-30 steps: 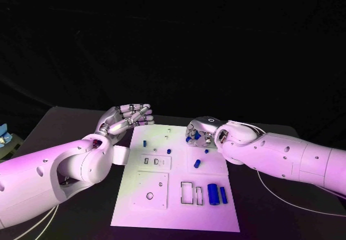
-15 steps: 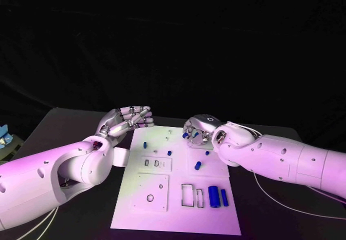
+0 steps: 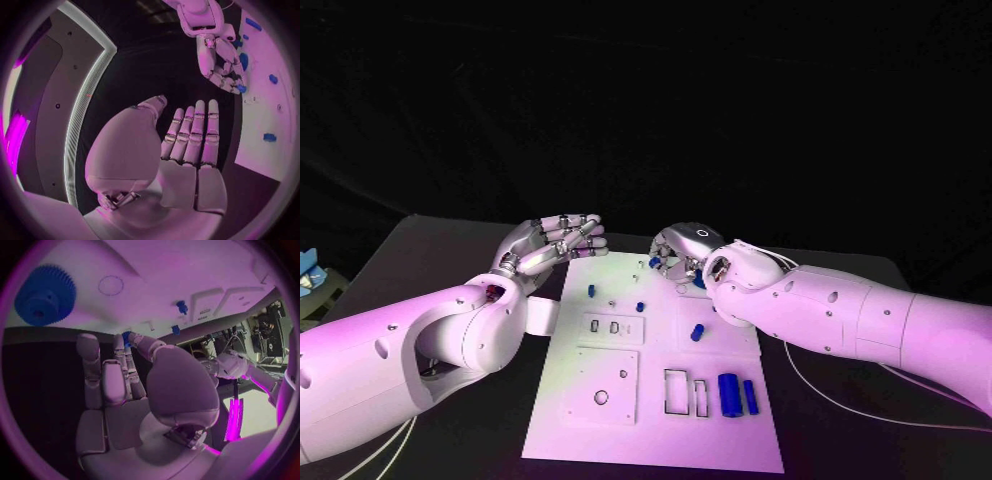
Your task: Assemble the parts on the task board
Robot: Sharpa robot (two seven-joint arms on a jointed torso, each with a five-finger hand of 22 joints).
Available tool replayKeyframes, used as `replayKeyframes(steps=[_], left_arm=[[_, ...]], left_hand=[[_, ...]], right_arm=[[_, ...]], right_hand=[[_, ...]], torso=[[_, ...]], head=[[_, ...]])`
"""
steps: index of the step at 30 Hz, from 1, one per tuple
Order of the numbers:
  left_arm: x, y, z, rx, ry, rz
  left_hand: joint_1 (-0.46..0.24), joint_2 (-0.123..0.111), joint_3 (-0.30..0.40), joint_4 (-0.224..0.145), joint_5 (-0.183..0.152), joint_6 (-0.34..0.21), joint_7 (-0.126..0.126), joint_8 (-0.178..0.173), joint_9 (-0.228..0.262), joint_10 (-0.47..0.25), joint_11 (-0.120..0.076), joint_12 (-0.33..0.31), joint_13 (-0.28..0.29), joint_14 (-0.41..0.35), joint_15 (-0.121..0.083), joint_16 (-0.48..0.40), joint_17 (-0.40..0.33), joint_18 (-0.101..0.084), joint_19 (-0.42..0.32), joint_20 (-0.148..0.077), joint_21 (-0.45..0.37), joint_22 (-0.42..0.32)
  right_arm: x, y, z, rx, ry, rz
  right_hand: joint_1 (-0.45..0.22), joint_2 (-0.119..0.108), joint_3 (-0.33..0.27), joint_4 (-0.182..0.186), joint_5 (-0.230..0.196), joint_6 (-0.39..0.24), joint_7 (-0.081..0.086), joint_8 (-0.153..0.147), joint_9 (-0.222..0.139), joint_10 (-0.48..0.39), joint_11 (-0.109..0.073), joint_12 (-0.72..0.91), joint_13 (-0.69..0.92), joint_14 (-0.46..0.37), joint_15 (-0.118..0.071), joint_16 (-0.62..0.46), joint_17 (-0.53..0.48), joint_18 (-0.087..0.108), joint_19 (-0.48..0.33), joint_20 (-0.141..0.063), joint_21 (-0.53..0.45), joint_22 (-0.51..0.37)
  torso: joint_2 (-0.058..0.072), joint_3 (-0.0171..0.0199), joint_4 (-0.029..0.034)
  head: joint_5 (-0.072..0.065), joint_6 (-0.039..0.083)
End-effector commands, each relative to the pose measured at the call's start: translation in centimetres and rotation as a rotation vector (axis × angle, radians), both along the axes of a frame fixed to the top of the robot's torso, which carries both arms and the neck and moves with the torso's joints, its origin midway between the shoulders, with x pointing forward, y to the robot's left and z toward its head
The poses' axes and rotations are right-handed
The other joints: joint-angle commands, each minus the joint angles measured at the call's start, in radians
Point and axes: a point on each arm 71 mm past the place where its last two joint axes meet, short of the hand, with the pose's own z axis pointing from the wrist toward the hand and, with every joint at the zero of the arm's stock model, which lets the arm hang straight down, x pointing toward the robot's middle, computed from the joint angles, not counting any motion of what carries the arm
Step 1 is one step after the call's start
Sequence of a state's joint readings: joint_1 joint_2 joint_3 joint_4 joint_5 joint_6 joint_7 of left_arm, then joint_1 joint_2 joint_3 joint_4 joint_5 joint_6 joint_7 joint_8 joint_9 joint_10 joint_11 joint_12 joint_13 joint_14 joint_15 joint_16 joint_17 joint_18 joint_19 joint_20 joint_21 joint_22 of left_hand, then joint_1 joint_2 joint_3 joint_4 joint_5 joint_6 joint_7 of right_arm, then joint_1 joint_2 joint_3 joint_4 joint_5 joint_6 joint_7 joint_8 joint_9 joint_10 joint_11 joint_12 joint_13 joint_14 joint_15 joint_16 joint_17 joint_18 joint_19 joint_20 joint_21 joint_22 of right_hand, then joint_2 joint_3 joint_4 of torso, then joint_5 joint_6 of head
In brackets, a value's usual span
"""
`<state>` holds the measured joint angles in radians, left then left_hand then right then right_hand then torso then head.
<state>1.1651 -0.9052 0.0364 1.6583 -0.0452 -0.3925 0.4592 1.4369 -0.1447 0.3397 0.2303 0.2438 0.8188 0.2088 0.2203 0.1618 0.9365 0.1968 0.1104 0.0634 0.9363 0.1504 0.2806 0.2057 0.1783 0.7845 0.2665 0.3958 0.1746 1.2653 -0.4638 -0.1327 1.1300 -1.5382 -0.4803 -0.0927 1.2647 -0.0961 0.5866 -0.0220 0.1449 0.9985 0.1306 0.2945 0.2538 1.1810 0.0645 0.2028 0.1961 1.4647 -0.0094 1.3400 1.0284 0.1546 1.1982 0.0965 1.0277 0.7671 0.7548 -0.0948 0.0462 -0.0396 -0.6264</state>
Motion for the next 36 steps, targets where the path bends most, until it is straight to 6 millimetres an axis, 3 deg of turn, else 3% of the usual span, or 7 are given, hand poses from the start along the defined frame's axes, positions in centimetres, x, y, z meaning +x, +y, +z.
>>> replayKeyframes(steps=[1,21,36], left_arm=[[0.0,-0.3,0.1,-0.007,-0.007,-0.023],[0.0,-0.5,0.1,-0.008,-0.004,-0.028],[0.1,-0.6,0.0,-0.007,-0.003,-0.029]], left_hand=[[0.005,-0.008,0.006,-0.003,0.000,-0.005,0.038,-0.004,-0.001,-0.003,0.001,-0.006,0.000,0.002,0.003,-0.006,0.001,0.004,0.006,-0.001,0.005,0.001],[0.007,-0.008,0.008,-0.005,0.000,-0.005,0.037,-0.005,-0.001,-0.003,0.001,-0.007,0.000,0.002,0.003,-0.007,0.002,0.004,0.006,-0.002,0.006,0.001],[0.007,-0.008,0.009,-0.006,0.000,-0.005,0.038,-0.005,-0.001,-0.003,0.001,-0.009,0.000,0.002,0.003,-0.008,0.002,0.004,0.006,-0.002,0.006,0.002]], right_arm=[[0.2,0.1,0.2,0.015,-0.021,-0.015],[0.5,1.1,0.1,0.025,-0.023,-0.019],[0.6,1.0,-0.6,-0.009,0.023,-0.035]], right_hand=[[-0.004,0.004,0.006,0.002,0.001,0.000,-0.004,0.071,0.119,0.004,-0.001,0.000,0.001,0.017,-0.005,0.005,-0.001,-0.007,0.002,-0.005,0.006,0.001],[-0.012,-0.001,0.006,0.007,-0.003,-0.007,-0.003,0.076,0.131,0.003,-0.001,-0.001,0.003,0.016,-0.004,0.006,-0.005,-0.007,0.000,-0.005,0.005,0.001],[-0.020,-0.006,0.003,0.011,-0.004,-0.011,-0.004,0.080,0.139,0.004,-0.001,-0.001,0.006,0.016,-0.004,0.006,-0.009,-0.008,0.000,-0.005,0.006,0.004]], torso=[[0.000,-0.0023,0.0063],[-0.001,-0.0066,0.0212],[-0.001,-0.0063,0.0229]], head=[[-0.002,-0.003],[-0.011,-0.008],[-0.010,-0.023]])
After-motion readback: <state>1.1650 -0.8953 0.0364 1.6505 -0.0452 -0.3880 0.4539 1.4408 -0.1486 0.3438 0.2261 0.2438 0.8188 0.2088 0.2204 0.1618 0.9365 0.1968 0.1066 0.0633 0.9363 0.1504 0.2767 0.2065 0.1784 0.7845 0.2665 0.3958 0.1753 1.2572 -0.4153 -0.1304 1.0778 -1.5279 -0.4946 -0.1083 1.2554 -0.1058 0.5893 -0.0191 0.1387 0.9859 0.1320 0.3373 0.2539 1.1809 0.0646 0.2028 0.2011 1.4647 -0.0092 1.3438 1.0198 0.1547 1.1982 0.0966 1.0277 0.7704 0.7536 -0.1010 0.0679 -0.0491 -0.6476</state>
